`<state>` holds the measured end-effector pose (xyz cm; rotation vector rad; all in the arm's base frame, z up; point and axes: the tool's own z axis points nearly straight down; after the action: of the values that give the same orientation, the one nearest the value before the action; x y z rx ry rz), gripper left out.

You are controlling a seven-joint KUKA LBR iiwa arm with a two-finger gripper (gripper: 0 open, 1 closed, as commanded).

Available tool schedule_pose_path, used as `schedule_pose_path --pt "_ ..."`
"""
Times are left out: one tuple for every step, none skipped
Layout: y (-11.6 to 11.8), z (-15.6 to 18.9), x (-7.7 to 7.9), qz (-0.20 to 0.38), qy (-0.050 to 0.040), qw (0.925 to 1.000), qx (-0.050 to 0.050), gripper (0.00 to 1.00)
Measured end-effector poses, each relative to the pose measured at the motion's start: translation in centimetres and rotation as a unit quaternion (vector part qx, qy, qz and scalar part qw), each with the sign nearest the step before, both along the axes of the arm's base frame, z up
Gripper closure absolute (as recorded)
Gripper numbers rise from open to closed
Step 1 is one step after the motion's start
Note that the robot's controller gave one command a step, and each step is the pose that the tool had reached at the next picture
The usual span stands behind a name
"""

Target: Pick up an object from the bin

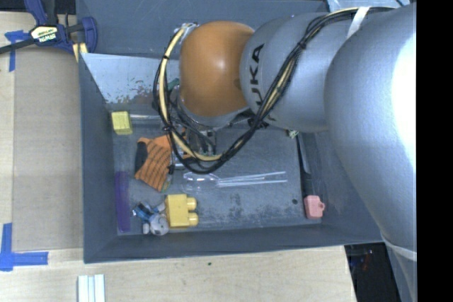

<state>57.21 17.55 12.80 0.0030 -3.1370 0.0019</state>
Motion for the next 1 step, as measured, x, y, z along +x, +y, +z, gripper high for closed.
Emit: schedule_pose_path --pt "-0.02 0.40 0.23 -0.001 -0.0037 1.0000 0.001 0.00"
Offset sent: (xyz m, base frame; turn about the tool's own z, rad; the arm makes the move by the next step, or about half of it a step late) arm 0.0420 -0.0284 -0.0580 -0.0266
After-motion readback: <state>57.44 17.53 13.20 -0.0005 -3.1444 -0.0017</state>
